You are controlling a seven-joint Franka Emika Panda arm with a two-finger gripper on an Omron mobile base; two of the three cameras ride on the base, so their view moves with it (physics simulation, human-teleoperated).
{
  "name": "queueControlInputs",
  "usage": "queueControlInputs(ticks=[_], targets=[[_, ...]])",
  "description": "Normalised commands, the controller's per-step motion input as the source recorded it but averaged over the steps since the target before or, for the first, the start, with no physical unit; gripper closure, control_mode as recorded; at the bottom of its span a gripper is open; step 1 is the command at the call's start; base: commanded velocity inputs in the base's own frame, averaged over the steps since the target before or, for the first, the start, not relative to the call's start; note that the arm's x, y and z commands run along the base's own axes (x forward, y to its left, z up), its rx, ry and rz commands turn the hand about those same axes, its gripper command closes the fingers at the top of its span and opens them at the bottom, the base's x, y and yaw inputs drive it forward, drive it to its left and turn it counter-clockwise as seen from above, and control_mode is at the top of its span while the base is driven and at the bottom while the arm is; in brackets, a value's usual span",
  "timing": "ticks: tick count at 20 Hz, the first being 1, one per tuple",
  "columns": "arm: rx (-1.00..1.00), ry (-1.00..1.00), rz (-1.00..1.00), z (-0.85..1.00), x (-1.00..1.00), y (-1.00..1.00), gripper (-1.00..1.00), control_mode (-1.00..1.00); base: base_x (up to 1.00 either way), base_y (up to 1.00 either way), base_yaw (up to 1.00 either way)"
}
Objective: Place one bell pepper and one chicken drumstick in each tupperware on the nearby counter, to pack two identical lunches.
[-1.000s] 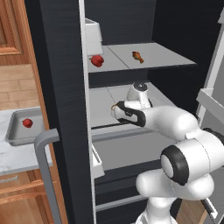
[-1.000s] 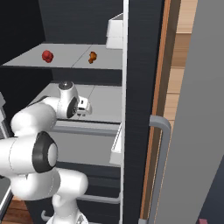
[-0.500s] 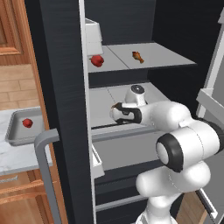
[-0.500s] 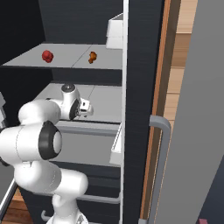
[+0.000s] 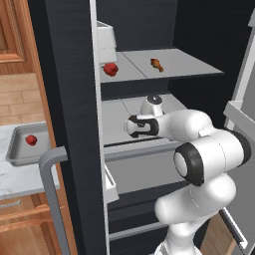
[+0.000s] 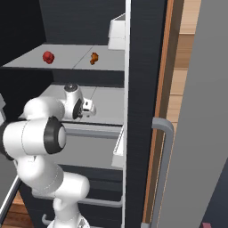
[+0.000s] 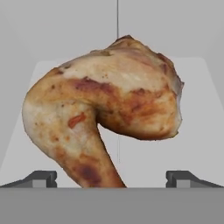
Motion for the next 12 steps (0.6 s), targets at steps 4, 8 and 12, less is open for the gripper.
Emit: queueControlInputs(ticks=[4, 8, 12], targets=[[0.0, 0.0, -0.01, -0.34, 0.08, 0.0, -1.0, -1.0, 0.0, 0.0, 0.0], [0.0, 0.0, -0.04, -0.54, -0.03, 0.0, -1.0, -1.0, 0.0, 0.0, 0.0], [0.0, 0.0, -0.04, -0.61, -0.18, 0.0, -1.0, -1.0, 0.0, 0.0, 0.0]])
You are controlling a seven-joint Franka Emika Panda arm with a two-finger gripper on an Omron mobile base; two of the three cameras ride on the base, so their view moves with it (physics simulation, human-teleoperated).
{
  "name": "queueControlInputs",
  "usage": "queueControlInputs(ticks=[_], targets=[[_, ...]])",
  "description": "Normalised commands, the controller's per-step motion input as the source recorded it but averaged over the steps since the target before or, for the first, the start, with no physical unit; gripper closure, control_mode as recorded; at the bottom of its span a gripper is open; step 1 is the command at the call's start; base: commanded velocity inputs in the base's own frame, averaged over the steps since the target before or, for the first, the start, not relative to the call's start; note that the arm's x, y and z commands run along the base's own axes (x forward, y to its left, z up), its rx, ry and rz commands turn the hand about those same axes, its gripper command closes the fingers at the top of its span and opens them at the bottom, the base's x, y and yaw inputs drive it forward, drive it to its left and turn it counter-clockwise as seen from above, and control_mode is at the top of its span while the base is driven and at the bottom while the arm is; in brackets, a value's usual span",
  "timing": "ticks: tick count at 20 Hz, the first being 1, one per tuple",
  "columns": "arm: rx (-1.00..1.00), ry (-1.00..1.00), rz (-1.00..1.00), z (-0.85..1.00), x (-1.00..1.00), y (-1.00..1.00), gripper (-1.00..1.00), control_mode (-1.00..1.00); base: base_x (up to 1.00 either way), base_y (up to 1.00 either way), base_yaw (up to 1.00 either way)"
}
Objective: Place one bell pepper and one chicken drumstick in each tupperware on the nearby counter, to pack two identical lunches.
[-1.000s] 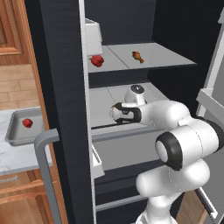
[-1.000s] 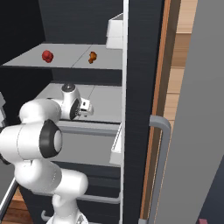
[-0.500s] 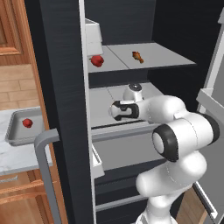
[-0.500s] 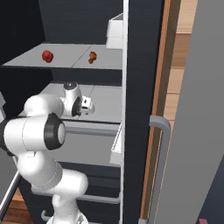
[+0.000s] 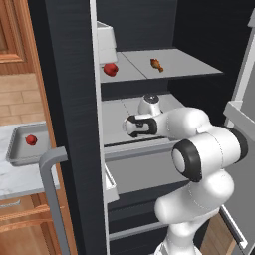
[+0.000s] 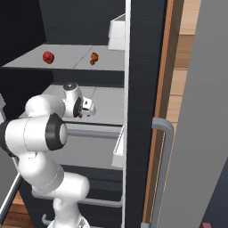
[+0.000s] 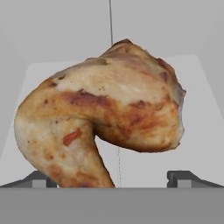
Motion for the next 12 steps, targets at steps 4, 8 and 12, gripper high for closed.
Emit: queueControlInputs(ticks=[4, 8, 12], targets=[[0.0, 0.0, -0.04, -0.6, -0.18, 0.0, -1.0, -1.0, 0.0, 0.0, 0.0], [0.0, 0.0, -0.04, -0.58, -0.39, 0.0, -1.0, -1.0, 0.0, 0.0, 0.0], [0.0, 0.0, -0.03, -0.54, -0.56, 0.0, -1.0, -1.0, 0.0, 0.0, 0.0]])
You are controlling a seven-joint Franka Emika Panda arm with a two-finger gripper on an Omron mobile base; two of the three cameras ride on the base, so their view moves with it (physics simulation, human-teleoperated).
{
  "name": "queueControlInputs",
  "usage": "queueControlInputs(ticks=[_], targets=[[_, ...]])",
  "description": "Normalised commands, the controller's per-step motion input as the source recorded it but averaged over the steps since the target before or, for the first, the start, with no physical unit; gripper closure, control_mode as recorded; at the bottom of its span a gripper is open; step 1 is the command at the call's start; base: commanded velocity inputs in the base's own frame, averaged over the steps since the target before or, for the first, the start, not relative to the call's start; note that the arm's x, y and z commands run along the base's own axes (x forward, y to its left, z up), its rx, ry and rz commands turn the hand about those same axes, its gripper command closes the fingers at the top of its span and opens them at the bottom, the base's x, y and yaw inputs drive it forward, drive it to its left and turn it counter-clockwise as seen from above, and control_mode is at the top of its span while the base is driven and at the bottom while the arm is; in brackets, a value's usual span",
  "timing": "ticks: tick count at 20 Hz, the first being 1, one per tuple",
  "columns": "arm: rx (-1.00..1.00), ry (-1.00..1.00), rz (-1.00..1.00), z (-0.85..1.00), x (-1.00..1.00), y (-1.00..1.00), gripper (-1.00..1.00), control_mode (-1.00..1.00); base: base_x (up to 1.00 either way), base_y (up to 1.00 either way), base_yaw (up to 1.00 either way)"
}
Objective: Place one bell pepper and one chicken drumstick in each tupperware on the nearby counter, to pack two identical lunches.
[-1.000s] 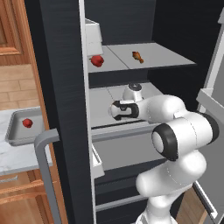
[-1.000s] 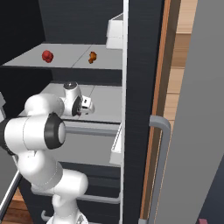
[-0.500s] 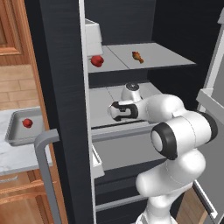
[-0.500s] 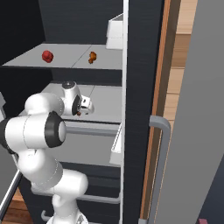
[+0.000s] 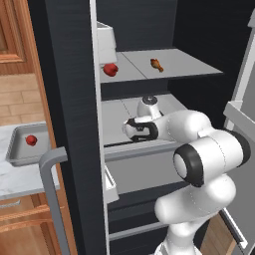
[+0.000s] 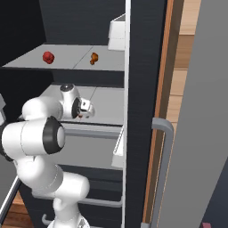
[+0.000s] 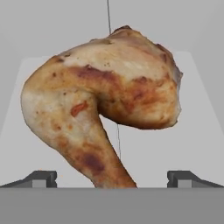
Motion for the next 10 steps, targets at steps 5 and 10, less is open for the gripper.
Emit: queueControlInputs(ticks=[5, 10], targets=[[0.0, 0.0, -0.02, -0.44, -0.35, 0.0, -1.0, -1.0, 0.0, 0.0, 0.0], [0.0, 0.0, 0.0, -0.33, 0.03, 0.0, -1.0, -1.0, 0.0, 0.0, 0.0]])
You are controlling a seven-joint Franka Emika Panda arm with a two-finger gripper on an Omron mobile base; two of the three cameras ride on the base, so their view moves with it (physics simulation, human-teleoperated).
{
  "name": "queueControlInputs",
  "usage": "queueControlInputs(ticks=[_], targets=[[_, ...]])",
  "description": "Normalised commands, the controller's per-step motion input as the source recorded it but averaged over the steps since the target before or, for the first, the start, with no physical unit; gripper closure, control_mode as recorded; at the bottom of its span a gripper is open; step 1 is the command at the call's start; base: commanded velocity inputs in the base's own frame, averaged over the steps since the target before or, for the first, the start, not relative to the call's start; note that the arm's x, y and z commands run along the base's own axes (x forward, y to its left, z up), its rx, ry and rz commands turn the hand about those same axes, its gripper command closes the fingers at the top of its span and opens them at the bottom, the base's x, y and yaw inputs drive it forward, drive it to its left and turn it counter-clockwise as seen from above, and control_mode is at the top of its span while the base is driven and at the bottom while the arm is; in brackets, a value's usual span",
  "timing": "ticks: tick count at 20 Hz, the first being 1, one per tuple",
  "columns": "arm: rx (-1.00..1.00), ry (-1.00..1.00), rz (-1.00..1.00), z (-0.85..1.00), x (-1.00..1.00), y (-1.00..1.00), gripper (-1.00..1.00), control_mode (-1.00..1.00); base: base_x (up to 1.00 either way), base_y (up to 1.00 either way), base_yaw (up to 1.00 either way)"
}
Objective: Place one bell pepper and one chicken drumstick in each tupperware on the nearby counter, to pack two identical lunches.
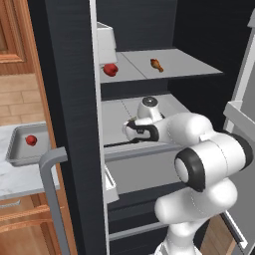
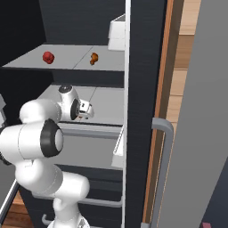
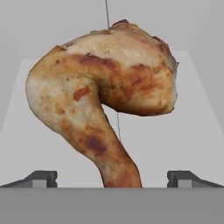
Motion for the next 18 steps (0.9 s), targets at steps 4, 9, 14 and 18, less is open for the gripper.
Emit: queueControlInputs(ticks=[4, 9, 14, 18], targets=[[0.0, 0.0, 0.0, -0.35, 0.15, 0.0, -1.0, -1.0, 0.0, 0.0, 0.0], [0.0, -0.02, 0.0, -0.44, 0.08, 0.0, -1.0, -1.0, 0.0, 0.0, 0.0], [0.0, 0.0, 0.0, -0.73, -0.01, 0.0, 1.0, -1.0, 0.0, 0.0, 0.0], [0.0, 0.0, 0.0, -0.68, -0.01, 0.0, 1.0, -1.0, 0.0, 0.0, 0.0]])
